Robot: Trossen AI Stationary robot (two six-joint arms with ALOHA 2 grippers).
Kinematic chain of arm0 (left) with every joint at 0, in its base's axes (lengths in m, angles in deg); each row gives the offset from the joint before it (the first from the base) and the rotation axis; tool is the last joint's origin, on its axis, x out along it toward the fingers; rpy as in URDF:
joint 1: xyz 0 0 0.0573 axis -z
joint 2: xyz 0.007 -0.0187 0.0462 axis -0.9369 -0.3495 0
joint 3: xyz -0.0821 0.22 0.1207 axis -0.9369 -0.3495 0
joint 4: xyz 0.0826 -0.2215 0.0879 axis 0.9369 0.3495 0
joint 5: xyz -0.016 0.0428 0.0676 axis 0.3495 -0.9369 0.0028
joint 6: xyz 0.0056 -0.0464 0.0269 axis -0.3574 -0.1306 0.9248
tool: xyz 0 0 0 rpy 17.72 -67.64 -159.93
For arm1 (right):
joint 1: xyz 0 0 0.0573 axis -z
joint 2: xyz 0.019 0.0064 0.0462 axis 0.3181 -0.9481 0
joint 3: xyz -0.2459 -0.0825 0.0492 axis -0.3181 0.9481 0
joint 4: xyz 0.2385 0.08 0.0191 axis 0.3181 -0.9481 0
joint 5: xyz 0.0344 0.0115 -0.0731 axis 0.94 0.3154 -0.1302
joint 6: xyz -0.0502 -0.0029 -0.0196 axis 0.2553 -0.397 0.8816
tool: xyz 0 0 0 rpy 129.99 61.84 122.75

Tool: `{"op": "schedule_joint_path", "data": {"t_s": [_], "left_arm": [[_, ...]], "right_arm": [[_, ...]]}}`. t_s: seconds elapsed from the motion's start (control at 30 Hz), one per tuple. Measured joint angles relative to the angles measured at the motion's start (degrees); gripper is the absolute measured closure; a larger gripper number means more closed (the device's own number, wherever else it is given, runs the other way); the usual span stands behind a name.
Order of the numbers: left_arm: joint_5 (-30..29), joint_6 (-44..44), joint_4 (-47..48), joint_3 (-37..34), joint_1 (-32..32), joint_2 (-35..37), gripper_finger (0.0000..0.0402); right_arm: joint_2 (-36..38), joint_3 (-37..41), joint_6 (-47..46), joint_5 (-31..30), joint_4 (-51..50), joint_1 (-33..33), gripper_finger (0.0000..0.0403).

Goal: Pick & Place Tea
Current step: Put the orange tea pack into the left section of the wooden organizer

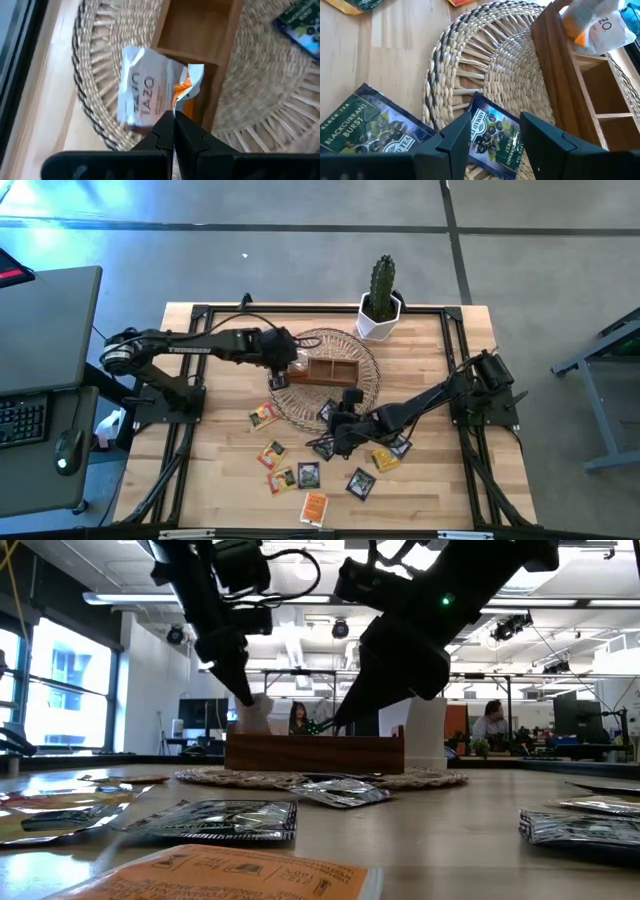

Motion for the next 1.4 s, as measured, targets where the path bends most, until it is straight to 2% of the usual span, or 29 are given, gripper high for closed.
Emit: {"op": "schedule_joint_path", "data": {"t_s": [0.3, 0.6, 0.7, 0.8, 0.87, 1.03, 1.13, 1.3, 1.4], "left_arm": [[-1.5, 4.6, -2.4, 0.1, 0.1, -4.4, 0.0392], [-9.0, 3.6, -6.4, 0.1, 0.1, -5.3, 0.0290], [-12.5, 3.3, -7.5, 0.1, 0.1, -5.3, 0.0266], [-13.1, 1.3, -7.4, 0.1, 0.1, -5.3, 0.0253], [-9.3, -1.1, -6.9, 0.1, 0.1, -5.3, 0.0249], [5.3, -6.6, -6.5, 0.1, 1.5, -3.8, 0.0248], [6.0, -8.5, -5.4, 0.1, 2.8, -2.7, 0.0248], [4.7, -9.9, -4.0, 0.1, 5.1, 1.9, 0.0248], [4.5, -11.0, -3.7, 0.1, 7.0, 5.0, 0.0248]], "right_arm": [[0.0, 0.0, 0.0, 0.0, 0.0, 0.0, 0.0241], [0.0, 0.0, -0.1, 0.0, 0.7, 0.0, 0.0247], [0.0, 0.0, -0.2, 0.1, 1.3, 0.0, 0.0246], [0.0, 0.0, -0.3, 1.1, 1.4, 0.0, 0.0245], [0.0, 0.0, -0.1, 3.8, 1.8, 0.0, 0.0246], [0.0, 0.0, 0.8, 13.3, 5.2, 0.0, 0.0248], [0.0, 0.0, 3.4, 18.0, 9.6, -0.7, 0.0247], [-2.4, 0.0, 8.1, 29.2, 24.5, -3.3, 0.0249], [-5.1, 0.0, 8.7, 31.7, 32.1, -5.6, 0.0247]]}}
